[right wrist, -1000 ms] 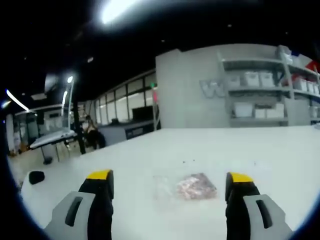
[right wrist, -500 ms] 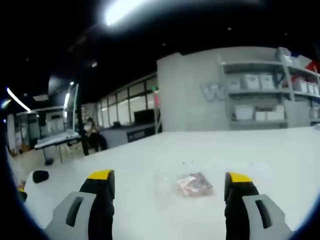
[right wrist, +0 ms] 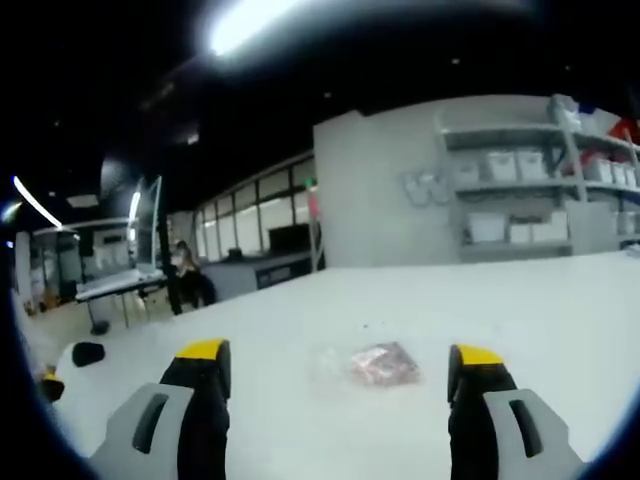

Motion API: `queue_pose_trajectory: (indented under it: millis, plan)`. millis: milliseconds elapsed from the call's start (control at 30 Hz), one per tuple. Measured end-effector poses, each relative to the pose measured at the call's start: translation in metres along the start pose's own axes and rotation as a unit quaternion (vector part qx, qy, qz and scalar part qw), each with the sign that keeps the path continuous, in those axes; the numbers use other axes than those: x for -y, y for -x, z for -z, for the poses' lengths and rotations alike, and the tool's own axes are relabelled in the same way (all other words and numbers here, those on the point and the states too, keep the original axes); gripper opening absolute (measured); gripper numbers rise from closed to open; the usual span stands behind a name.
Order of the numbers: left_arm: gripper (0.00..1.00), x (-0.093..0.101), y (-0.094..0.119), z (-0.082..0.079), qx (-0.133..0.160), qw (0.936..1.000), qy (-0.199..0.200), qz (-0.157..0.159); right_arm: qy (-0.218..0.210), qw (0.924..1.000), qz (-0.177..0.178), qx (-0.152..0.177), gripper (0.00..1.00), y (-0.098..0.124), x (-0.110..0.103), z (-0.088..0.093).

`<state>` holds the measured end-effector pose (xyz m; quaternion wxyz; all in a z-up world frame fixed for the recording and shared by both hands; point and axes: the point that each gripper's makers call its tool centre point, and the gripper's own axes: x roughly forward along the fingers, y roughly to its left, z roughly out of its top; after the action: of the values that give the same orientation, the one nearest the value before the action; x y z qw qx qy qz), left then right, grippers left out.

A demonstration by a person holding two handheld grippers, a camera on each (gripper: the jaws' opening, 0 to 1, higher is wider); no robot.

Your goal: Open the resealable bag by pulling the two sides of the seal apart until the entire bag opening is separated and visibly accessible.

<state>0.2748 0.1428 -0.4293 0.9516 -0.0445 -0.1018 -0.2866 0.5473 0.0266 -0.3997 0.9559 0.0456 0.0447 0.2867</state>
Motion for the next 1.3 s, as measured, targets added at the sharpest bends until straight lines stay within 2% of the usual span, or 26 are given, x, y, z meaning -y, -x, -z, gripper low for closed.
queue_pose_trajectory:
  millis: [700,1300]
  plan:
    - [0.95,0.002,-0.001,0.001,-0.001,0.9999,-0.01,-0.002,-0.004,0.9999,-0.002,0.012,0.9,0.023,0.007,-0.001]
    - [0.95,0.001,0.0,0.002,-0.002,0.9999,-0.012,-0.004,-0.004,0.9997,-0.002,0.024,0.89,0.06,0.008,-0.001]
